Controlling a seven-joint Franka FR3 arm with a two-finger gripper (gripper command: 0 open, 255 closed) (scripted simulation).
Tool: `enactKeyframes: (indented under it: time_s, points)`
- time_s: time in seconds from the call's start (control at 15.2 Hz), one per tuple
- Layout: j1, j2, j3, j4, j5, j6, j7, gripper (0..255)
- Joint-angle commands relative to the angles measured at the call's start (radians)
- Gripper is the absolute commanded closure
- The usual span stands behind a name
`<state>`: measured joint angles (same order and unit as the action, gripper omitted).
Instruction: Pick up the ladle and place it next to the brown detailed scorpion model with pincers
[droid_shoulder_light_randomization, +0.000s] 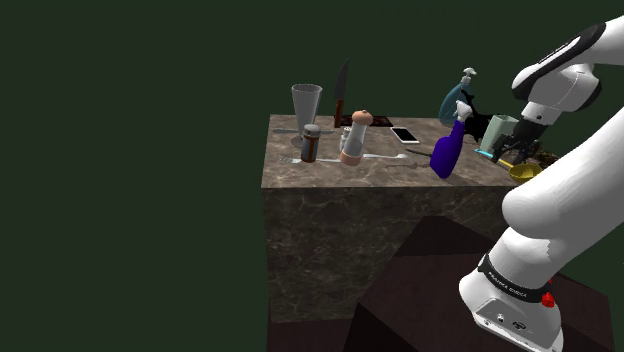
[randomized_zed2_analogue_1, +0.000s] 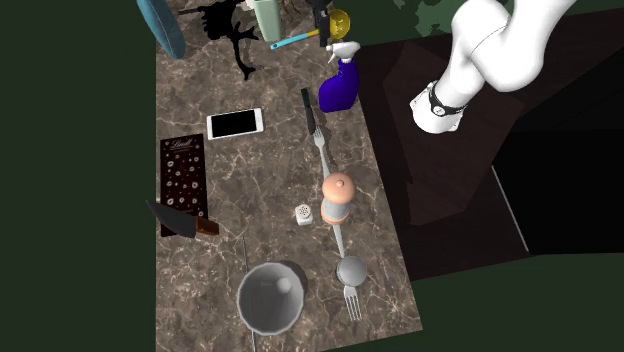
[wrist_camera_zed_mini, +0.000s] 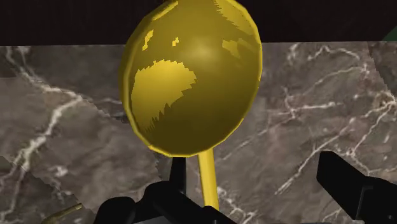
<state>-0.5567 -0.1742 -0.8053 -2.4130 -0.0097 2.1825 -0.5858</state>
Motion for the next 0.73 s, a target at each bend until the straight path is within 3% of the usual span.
enactKeyframes:
  time_s: [0.0,0.13,0.66]
  points:
    - [-0.008,-0.033,0.01,0.031,-0.025,-0.056,0.021,0]
    - [-0.016,-0.064,0.022,0.071,-0.045,-0.12,0.038,0]
    - [-0.016,-0.064,0.022,0.071,-0.045,-0.12,0.038,0]
